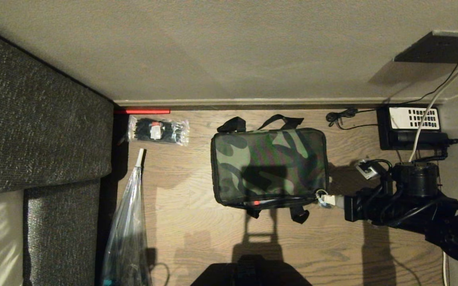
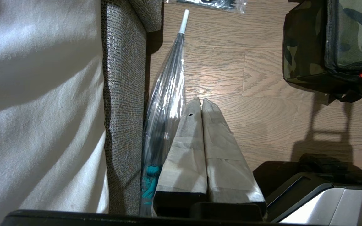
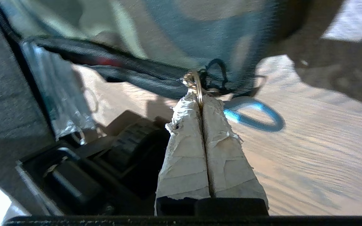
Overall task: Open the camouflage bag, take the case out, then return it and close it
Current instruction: Open the top of the storage box
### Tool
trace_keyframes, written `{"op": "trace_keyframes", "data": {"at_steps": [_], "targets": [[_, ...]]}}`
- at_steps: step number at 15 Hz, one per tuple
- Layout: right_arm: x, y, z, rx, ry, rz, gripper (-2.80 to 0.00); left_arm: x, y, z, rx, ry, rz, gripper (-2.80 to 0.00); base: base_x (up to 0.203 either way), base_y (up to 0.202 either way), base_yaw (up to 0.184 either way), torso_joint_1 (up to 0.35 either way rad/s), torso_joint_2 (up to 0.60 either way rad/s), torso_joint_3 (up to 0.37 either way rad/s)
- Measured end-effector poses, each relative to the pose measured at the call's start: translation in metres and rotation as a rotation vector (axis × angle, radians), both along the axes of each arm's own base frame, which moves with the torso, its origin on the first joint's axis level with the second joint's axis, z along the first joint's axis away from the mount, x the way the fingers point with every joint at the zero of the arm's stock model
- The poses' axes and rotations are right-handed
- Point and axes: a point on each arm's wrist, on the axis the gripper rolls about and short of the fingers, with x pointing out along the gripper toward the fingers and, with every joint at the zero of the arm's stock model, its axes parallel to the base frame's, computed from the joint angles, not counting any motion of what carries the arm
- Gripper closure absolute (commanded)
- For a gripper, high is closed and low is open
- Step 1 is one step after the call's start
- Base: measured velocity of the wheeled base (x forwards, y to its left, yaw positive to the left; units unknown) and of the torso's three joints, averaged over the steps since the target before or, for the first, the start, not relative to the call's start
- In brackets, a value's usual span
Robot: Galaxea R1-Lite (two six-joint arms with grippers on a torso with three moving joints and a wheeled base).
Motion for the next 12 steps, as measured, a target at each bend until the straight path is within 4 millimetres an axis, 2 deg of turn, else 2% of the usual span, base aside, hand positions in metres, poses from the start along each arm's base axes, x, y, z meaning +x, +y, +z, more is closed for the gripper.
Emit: {"op": "trace_keyframes", "data": {"at_steps": [7, 12], "targets": [[-0.003, -0.023, 0.004, -0.026, -0.031, -0.022, 0.0, 0.0, 0.0, 0.0, 0.0, 0.0, 0.0, 0.0, 0.0, 0.0, 0.0, 0.0, 0.0, 0.0], [-0.003, -0.036, -0.001, -0.077, -0.039, -0.038, 0.0, 0.0, 0.0, 0.0, 0.0, 0.0, 0.0, 0.0, 0.0, 0.0, 0.0, 0.0, 0.0, 0.0]]}}
